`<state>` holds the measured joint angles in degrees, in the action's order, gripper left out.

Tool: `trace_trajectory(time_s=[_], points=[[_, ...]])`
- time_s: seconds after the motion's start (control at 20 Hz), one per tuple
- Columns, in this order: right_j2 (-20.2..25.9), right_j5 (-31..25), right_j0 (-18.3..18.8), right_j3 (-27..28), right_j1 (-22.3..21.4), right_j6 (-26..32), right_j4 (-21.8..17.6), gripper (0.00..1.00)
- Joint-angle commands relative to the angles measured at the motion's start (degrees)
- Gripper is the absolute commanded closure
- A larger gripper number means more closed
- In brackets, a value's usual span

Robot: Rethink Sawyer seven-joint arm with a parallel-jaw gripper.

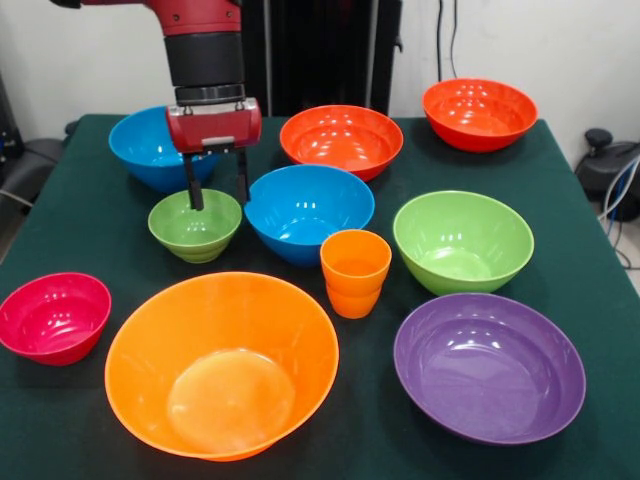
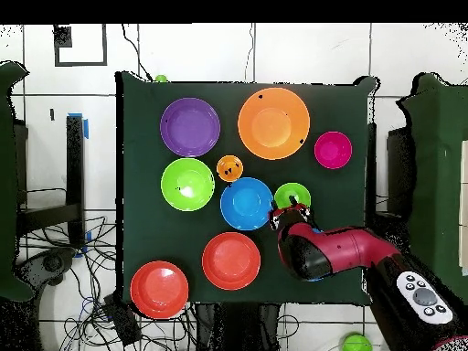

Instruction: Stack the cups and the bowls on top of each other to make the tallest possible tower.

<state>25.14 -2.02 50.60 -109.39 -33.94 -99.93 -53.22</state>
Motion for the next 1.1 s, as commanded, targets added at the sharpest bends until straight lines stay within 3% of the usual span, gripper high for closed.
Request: trace_trajectory(time_s=[0.05, 0.6, 1.1], points=[[5.34, -7.62, 0.16, -1.78, 3.07, 0.89, 1.61, 0.0], [10.71, -13.28, 3.95, -2.85, 4.88, 4.23, 5.76, 0.0], [10.31, -9.65, 4.25, -3.44, 5.79, 1.11, 3.78, 0.0]])
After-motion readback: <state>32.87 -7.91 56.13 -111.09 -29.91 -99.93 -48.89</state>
